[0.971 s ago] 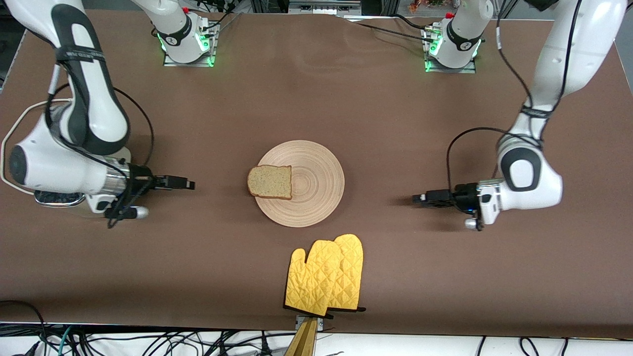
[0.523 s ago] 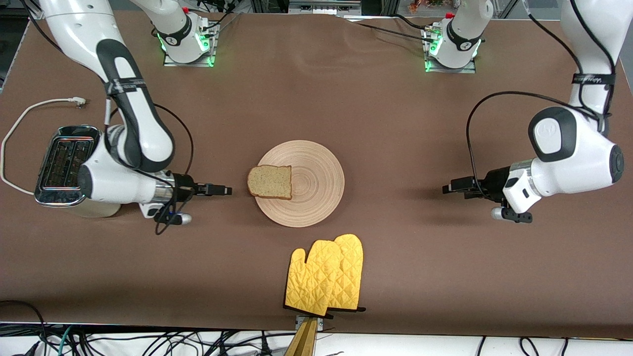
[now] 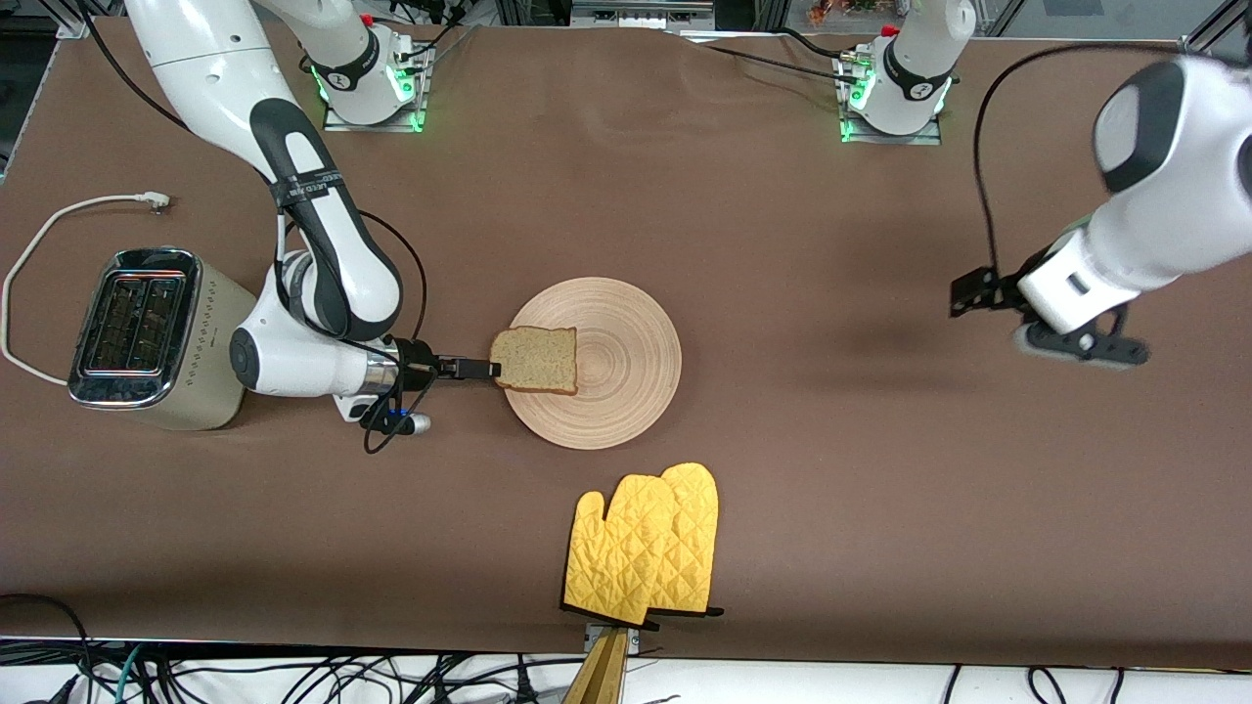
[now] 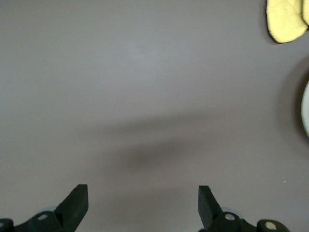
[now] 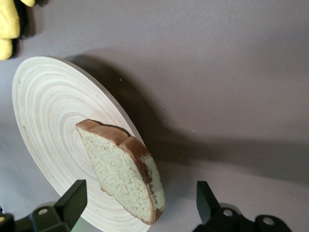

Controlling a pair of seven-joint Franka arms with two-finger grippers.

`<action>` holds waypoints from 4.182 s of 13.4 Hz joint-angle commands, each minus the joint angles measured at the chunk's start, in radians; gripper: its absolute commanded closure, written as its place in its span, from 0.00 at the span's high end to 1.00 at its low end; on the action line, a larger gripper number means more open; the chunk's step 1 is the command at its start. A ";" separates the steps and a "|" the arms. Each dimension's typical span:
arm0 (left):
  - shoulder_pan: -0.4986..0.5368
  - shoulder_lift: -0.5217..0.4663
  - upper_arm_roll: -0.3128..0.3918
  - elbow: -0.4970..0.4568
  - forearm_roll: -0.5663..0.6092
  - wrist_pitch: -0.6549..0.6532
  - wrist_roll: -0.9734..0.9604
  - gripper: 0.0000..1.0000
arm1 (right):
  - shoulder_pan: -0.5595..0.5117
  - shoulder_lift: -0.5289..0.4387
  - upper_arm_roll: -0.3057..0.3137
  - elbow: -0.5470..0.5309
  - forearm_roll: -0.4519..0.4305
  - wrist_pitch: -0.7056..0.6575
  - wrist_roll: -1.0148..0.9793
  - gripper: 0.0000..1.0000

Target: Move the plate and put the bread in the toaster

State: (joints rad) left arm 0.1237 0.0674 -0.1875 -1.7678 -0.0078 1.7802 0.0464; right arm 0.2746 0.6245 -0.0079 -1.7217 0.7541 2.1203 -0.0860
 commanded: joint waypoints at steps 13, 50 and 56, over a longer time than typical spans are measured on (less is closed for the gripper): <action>-0.033 -0.023 0.122 0.191 -0.008 -0.234 -0.069 1.00 | 0.005 0.003 0.039 -0.062 0.044 0.001 -0.049 0.06; -0.121 -0.011 0.211 0.211 -0.029 -0.228 -0.108 1.00 | -0.075 -0.088 -0.756 0.442 -0.668 -0.622 -0.584 0.00; -0.121 -0.009 0.211 0.217 -0.029 -0.229 -0.109 1.00 | -0.100 -0.048 -0.756 0.429 -0.631 -0.609 -0.525 0.00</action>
State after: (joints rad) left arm -0.0001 0.0464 0.0227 -1.5834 -0.0315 1.5662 -0.0681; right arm 0.1820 0.5741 -0.7600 -1.2958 0.0961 1.5220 -0.6318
